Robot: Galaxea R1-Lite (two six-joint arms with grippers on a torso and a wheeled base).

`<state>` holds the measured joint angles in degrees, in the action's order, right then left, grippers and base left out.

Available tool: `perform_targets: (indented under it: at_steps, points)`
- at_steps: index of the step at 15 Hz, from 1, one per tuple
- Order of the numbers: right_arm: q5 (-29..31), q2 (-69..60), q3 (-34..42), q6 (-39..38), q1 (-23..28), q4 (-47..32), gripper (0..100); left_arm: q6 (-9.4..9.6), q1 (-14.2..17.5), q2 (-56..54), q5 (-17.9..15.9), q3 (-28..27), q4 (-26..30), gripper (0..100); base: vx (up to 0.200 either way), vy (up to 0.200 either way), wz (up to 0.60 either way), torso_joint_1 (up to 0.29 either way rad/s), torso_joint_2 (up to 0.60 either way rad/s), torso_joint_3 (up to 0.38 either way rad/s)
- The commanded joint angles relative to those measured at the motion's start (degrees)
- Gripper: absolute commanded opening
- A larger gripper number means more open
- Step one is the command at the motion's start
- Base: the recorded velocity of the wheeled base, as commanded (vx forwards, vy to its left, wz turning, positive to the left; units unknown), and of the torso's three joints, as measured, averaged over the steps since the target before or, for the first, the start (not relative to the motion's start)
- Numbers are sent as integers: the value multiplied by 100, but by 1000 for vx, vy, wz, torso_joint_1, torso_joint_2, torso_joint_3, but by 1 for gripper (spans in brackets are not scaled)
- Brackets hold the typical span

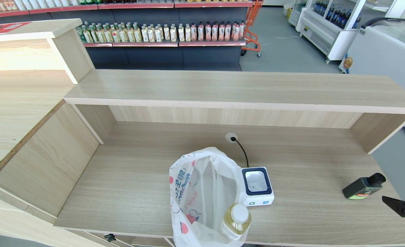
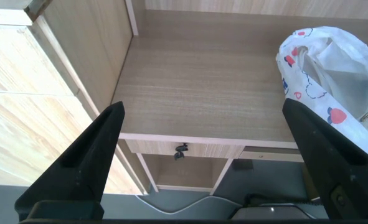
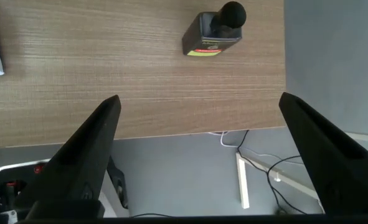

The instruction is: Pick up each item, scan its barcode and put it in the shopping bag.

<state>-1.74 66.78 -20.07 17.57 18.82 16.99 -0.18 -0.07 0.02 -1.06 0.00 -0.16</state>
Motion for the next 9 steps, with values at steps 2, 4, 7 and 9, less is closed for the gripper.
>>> perform_targets:
  at_steps: [2,4,7,9]
  points:
    - [16,-95,29,10,16,-21,100,-17,-1,-2,1,0,-2,100,0,0,0,0,0,0]
    - [42,-113,38,186,139,-29,100,-8,7,-2,1,0,-2,100,0,-100,0,1,-1,1]
    - [16,-104,187,423,262,-29,100,9,7,-2,1,0,-2,100,0,-200,0,1,7,2]
    - [-1,-104,249,441,254,-21,100,-8,-1,-2,1,0,-2,100,0,-200,0,10,0,-2]
